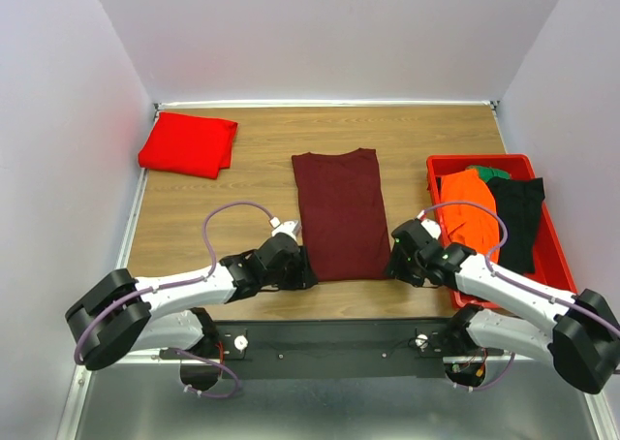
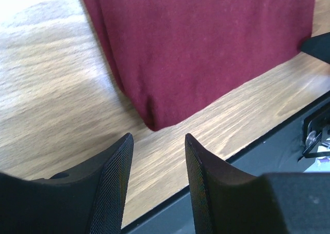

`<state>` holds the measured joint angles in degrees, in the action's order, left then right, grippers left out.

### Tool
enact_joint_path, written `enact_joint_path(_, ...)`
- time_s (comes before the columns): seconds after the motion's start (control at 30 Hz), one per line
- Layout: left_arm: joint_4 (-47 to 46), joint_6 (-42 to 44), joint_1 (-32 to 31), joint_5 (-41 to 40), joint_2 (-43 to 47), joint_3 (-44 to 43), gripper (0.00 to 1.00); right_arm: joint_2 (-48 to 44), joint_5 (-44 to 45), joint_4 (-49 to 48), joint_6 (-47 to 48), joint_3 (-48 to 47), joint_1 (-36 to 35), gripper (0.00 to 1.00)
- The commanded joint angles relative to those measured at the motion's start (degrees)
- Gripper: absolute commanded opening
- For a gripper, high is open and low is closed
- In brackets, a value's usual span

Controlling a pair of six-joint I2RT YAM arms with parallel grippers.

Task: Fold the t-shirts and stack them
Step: Fold the tshirt

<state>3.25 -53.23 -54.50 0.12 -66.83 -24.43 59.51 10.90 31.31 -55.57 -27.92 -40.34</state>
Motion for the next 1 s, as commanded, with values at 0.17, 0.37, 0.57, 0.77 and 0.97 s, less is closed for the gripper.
enact_joint_path(0.17, -7.29, -1.79, -0.34, -1.25, -0.85, 2.8, 0.5, 2.28, 4.93, -1.07, -1.56, 0.85, -0.18, 0.56)
enact_joint_path(0.37, -8.08, -1.96, -0.34, -1.97, -3.22, 2.89, 0.46, 5.61, 2.82, -4.76, -1.21, 1.2, -0.27, 0.53)
enact_joint_path(0.57, -9.22, -2.31, -0.34, -3.1, -5.15, 2.72, 0.41, 6.59, 2.64, -6.52, -0.86, 1.47, -0.27, 0.52)
enact_joint_path(0.77, -9.57, -2.14, -0.34, -3.9, -6.99, 1.75, 0.32, 6.76, 2.99, -6.79, -0.24, 1.12, -0.27, 0.45)
enact_joint_path(0.97, -5.45, -0.56, -0.34, -6.18, -8.14, -1.05, 0.03, 6.06, 2.03, -6.7, 0.55, 1.56, -0.27, 0.24)
